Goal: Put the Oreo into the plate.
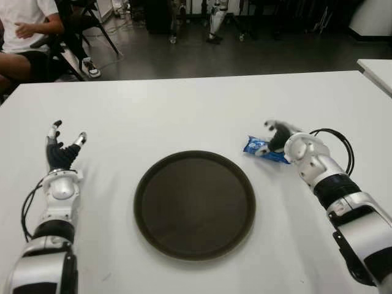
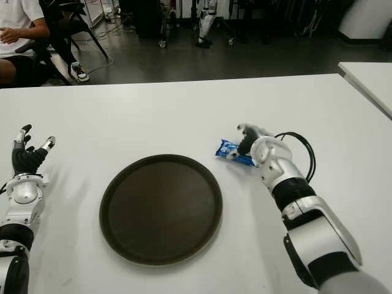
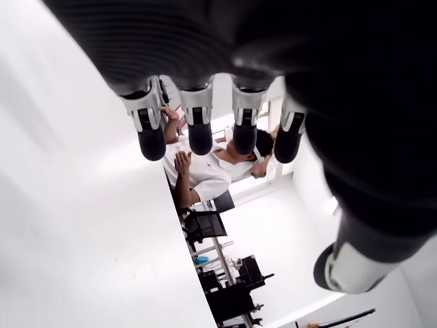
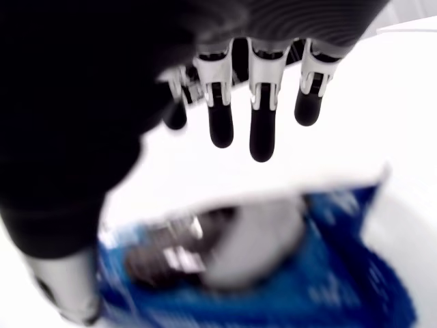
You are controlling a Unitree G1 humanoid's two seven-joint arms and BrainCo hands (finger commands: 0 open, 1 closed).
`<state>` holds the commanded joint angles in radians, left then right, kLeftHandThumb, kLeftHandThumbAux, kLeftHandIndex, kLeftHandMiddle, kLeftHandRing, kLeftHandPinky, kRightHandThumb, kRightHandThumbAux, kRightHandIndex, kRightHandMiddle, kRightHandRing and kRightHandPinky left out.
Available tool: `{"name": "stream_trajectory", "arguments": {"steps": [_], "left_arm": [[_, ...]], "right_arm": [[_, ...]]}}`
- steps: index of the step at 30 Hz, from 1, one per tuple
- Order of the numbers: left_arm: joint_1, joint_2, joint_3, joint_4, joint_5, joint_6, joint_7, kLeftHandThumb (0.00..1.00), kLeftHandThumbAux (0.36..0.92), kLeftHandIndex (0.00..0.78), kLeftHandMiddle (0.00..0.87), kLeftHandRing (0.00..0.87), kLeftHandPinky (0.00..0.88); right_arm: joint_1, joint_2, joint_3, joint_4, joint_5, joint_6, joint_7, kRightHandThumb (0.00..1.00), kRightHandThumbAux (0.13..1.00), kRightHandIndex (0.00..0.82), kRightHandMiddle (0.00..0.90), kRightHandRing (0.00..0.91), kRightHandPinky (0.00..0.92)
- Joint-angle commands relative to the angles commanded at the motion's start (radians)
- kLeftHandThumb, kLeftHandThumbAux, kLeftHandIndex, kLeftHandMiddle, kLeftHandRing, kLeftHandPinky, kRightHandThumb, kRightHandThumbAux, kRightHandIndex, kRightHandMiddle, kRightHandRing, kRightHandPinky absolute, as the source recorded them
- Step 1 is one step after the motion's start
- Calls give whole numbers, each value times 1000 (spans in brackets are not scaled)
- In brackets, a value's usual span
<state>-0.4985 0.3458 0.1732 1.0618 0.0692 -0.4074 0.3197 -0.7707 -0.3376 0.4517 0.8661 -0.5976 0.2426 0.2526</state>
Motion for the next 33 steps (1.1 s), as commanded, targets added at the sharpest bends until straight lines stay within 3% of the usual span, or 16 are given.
{"name": "stream_trajectory", "arguments": {"steps": [10,18,33], "left_arm": [[1,-2,3,-5,-4,7,3,0,670,0,0,0,0],[3,-1,2,-6,-3,6,1,0,644,0,0,0,0],[3,2,0,0,0,-7,0,0,670,0,0,0,0]], "right_arm": [[-13,-9,14,-12,2,16,111,0,760,71,99,68,6],[-15,-8,12,-13,1,24,124,0,766,64,92,50,0],[-15,-5,15,-14,-10,41,106,0,767,62,95,49,0]]}}
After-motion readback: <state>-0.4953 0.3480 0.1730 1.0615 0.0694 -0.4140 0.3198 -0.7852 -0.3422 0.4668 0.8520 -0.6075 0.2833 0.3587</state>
